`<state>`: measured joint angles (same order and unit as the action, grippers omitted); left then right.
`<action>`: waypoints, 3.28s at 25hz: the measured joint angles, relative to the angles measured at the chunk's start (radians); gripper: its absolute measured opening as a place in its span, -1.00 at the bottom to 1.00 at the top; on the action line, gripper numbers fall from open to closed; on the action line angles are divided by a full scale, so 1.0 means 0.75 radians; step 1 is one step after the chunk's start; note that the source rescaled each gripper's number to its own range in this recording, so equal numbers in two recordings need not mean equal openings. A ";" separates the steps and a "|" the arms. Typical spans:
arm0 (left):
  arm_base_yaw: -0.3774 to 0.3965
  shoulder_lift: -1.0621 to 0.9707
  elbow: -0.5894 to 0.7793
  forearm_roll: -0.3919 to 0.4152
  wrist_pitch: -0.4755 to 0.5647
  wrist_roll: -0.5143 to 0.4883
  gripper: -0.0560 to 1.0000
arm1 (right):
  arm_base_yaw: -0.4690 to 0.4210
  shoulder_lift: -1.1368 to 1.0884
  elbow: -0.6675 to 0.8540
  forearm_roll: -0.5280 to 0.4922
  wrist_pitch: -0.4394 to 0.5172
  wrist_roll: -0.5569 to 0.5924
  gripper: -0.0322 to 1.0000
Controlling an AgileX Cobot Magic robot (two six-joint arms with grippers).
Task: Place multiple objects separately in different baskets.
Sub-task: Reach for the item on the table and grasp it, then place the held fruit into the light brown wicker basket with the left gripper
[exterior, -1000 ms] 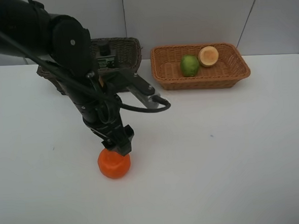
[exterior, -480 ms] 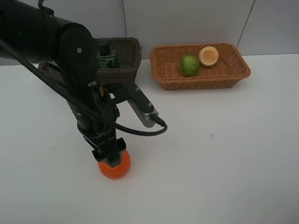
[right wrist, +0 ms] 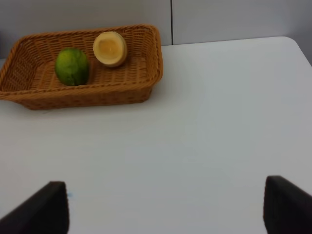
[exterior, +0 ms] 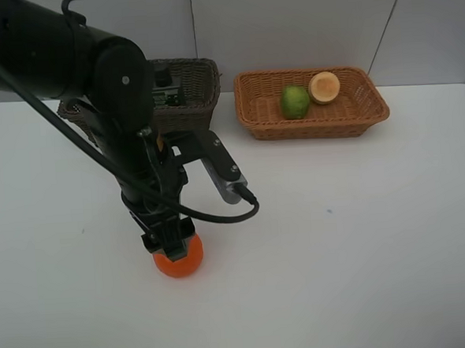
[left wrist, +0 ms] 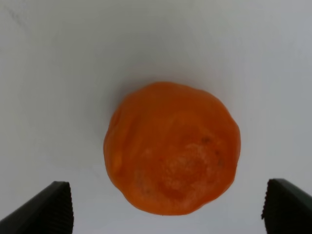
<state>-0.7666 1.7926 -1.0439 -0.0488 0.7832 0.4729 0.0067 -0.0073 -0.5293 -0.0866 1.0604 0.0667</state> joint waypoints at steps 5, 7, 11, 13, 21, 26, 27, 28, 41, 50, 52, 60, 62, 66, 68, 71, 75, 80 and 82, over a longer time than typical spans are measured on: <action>-0.002 0.058 0.000 0.013 0.000 0.025 0.98 | 0.000 0.000 0.000 0.000 0.000 0.000 0.40; -0.012 0.076 0.000 0.017 -0.011 0.039 0.98 | 0.000 0.000 0.000 0.000 0.000 0.000 0.40; -0.030 0.084 0.000 0.015 -0.041 0.064 0.98 | 0.000 0.000 0.000 0.000 0.000 0.000 0.40; -0.032 0.099 0.000 0.015 -0.038 0.075 0.98 | 0.000 0.000 0.000 0.000 0.000 0.000 0.40; -0.032 0.165 0.000 0.019 -0.038 0.079 0.98 | 0.000 0.000 0.000 0.000 0.000 0.000 0.40; -0.032 0.165 0.000 0.020 -0.070 0.080 0.98 | 0.000 0.000 0.000 0.000 0.000 0.000 0.40; -0.032 0.165 0.000 0.020 -0.077 0.080 0.98 | 0.000 0.000 0.000 0.000 0.000 0.000 0.40; -0.032 0.165 0.000 0.020 -0.083 0.080 0.98 | 0.000 0.000 0.000 0.000 0.000 0.000 0.40; -0.032 0.245 0.000 0.046 -0.092 0.098 0.98 | 0.000 0.000 0.000 0.000 0.000 0.000 0.40; -0.032 0.245 0.000 0.051 -0.092 0.100 0.82 | 0.000 0.000 0.000 0.000 0.000 0.000 0.40; -0.032 0.245 0.000 0.052 -0.092 0.100 0.82 | 0.000 0.000 0.000 0.000 0.000 0.000 0.40; -0.032 0.245 0.000 0.054 -0.091 0.103 0.82 | 0.000 0.000 0.000 0.000 0.000 0.000 0.40; -0.032 0.245 0.000 0.054 -0.091 0.103 0.82 | 0.000 0.000 0.000 0.000 0.000 0.000 0.40; -0.032 0.245 0.000 0.054 -0.091 0.103 0.82 | 0.000 0.000 0.000 0.000 0.000 0.000 0.40; -0.032 0.245 0.000 0.054 -0.091 0.103 0.82 | 0.000 0.000 0.000 0.000 0.000 0.000 0.40; -0.032 0.245 0.000 0.054 -0.091 0.103 0.82 | 0.000 0.000 0.000 0.000 0.000 0.000 0.40; -0.032 0.245 0.000 0.054 -0.091 0.103 0.82 | 0.000 0.000 0.000 0.000 0.000 0.000 0.40; -0.032 0.210 0.000 0.065 -0.086 0.103 0.82 | 0.000 0.000 0.000 0.000 0.000 0.000 0.40; -0.032 0.177 -0.007 0.065 -0.060 0.103 0.82 | 0.000 0.000 0.000 0.000 0.000 0.000 0.40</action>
<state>-0.7907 1.9251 -1.0493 0.0000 0.7378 0.5501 0.0067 -0.0073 -0.5293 -0.0866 1.0604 0.0667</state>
